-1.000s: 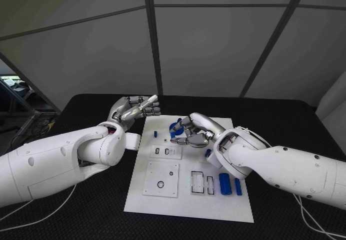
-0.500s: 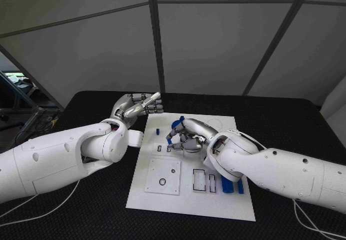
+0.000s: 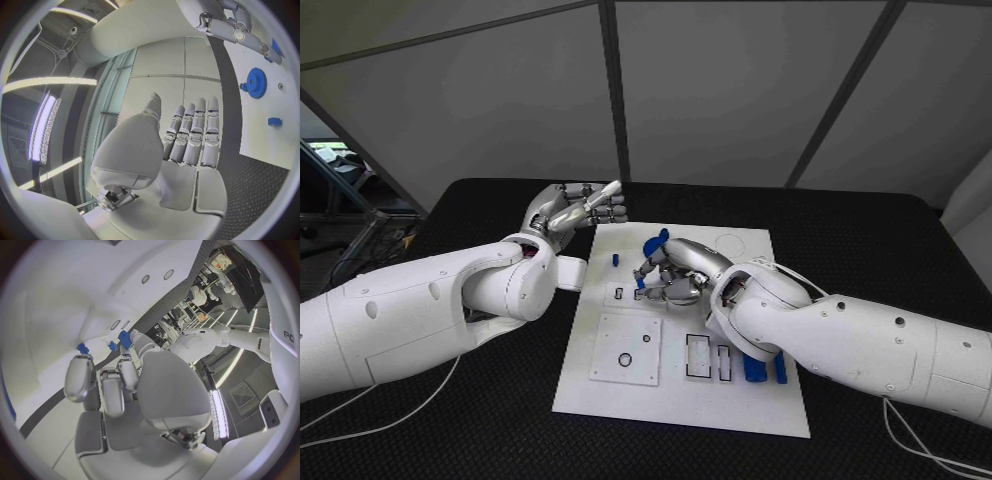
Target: Assemble the parts on the task board
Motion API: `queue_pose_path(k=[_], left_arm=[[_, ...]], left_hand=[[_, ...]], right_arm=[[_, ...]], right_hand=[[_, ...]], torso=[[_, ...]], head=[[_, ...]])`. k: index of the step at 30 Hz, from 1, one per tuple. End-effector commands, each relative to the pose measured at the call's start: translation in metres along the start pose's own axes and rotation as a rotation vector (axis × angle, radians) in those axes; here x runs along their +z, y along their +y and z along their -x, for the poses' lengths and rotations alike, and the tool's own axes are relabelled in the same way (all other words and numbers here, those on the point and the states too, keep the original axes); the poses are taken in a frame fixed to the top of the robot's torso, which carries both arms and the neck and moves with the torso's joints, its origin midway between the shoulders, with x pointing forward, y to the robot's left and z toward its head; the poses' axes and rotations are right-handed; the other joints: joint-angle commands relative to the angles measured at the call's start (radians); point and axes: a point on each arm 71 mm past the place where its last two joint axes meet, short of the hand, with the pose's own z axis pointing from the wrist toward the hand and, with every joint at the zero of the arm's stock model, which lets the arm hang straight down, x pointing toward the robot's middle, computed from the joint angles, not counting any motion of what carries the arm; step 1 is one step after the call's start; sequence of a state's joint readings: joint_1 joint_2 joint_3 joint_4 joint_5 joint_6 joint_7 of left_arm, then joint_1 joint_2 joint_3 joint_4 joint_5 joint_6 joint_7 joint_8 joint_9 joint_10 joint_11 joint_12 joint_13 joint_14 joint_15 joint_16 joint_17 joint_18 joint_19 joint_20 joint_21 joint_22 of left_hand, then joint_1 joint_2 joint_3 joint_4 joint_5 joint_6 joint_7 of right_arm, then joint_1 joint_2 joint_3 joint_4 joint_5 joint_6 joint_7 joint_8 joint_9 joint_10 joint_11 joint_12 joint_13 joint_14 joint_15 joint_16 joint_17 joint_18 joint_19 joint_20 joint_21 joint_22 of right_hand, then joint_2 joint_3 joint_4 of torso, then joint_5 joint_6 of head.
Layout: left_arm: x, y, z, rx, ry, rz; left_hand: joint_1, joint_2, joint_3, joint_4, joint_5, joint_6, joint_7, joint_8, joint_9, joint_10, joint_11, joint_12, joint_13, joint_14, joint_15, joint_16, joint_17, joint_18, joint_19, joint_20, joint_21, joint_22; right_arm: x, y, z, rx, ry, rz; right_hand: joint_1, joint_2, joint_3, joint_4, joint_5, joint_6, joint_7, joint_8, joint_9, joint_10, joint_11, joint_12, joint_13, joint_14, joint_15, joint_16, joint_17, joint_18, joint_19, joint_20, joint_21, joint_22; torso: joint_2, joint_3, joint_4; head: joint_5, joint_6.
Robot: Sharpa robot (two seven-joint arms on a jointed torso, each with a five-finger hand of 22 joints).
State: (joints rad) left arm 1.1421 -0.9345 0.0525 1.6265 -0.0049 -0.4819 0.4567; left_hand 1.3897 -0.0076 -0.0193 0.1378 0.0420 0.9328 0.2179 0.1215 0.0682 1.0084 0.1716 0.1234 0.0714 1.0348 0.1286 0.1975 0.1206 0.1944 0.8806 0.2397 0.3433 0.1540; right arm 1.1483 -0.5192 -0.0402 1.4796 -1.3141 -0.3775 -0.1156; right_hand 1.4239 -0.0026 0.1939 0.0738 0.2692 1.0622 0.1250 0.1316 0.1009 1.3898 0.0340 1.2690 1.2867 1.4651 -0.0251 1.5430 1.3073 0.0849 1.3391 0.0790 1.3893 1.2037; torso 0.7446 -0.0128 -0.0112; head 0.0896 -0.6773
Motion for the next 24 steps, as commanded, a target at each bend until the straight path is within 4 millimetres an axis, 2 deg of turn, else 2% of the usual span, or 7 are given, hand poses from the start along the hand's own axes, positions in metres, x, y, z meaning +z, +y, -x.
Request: queue_pose_path(k=[1,24], left_arm=[[0.0002,-0.0014,-0.0016,-0.005,0.012,-0.007],[0.0002,-0.0014,-0.0022,-0.005,0.012,-0.007]], left_hand=[[-0.003,0.006,-0.007,0.000,0.005,-0.001,0.008,-0.006,-0.001,-0.002,0.004,-0.004,-0.002,0.004,0.003,-0.006,0.001,-0.014,-0.007,-0.001,0.001,-0.002],[-0.003,0.005,-0.008,0.000,0.005,-0.001,0.008,-0.007,-0.001,-0.002,0.004,-0.004,-0.002,0.003,0.003,-0.007,0.001,-0.014,-0.007,-0.001,0.001,-0.002]], right_arm=[[0.0006,-0.0013,-0.0018,-0.025,0.024,-0.011],[0.0003,-0.0061,-0.0066,-0.060,0.069,-0.036]], right_hand=[[-0.009,0.000,0.012,0.003,0.003,0.011,-0.005,0.006,0.009,-0.004,0.001,-0.002,-0.001,0.091,-0.007,-0.003,0.199,-0.011,0.009,0.001,0.006,0.001],[-0.012,-0.003,0.013,0.003,-0.001,0.013,-0.006,0.006,0.010,-0.005,0.001,-0.005,-0.002,0.090,-0.007,-0.004,0.197,-0.011,0.009,0.001,0.006,0.001]], torso=[[0.000,-0.0001,0.0009],[0.000,0.0006,-0.0003]], head=[[0.001,-0.001],[0.003,-0.007]])
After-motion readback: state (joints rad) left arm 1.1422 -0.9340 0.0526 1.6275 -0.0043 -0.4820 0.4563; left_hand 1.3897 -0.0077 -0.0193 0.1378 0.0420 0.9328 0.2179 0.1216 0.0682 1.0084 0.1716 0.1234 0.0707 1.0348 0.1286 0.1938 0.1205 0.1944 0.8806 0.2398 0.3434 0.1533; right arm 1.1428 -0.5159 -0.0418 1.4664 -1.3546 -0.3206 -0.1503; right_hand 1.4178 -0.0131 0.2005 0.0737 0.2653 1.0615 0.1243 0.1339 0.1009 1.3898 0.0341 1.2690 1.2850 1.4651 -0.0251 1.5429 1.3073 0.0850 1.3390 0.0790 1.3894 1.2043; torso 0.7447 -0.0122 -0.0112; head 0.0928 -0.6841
